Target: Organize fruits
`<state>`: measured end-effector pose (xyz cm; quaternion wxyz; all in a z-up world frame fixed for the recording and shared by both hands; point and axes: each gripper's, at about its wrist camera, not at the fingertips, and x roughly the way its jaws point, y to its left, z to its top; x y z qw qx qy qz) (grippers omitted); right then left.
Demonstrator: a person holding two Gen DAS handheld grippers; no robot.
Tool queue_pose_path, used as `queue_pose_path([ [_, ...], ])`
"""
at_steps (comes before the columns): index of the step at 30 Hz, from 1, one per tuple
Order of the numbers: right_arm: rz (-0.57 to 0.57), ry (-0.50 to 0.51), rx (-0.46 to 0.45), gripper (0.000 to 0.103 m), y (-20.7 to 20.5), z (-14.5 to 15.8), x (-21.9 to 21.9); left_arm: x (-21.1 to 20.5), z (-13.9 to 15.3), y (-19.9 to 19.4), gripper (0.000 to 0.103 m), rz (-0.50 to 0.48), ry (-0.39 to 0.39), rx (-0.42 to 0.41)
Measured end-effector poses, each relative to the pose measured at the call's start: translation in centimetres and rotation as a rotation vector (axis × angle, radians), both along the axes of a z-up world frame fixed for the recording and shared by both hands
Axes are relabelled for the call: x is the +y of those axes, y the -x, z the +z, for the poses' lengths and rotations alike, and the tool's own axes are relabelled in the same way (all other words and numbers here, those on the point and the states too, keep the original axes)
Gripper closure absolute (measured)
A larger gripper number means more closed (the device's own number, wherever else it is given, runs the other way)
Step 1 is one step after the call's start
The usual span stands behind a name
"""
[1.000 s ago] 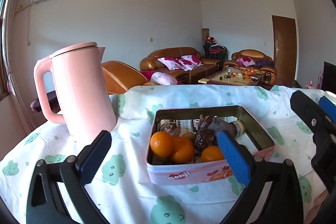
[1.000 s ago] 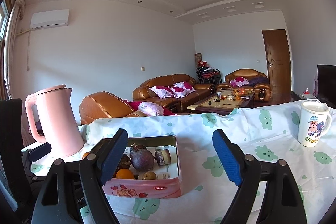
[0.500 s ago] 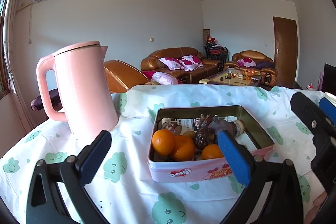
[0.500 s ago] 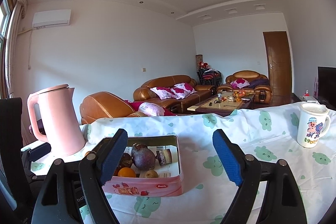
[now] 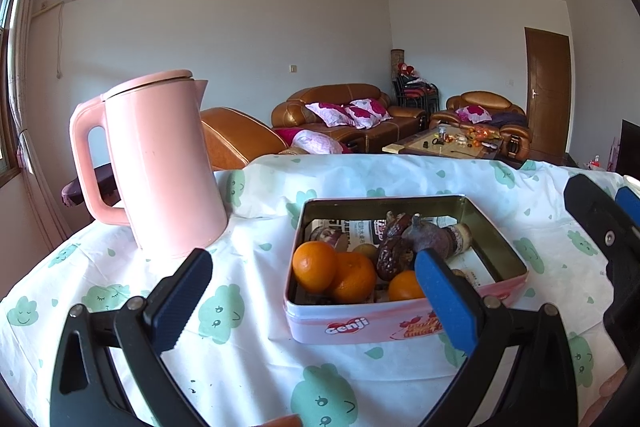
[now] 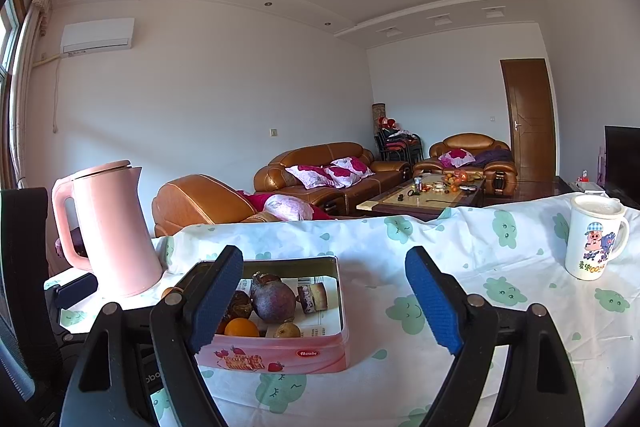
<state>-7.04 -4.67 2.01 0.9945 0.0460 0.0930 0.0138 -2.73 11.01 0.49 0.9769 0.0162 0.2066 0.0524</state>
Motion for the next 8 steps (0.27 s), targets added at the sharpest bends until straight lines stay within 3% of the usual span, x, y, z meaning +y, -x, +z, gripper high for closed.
queue_pose_path([
  [3, 0.002, -0.001, 0.0, 0.018, 0.0, 0.0, 0.0, 0.42, -0.16, -0.11, 0.0, -0.093, 0.066, 0.023],
  [8, 0.003, 0.0, 0.001, 0.018, 0.01, -0.06, 0.03, -0.49, 0.0, 0.14, 0.0, -0.075, 0.031, 0.008],
])
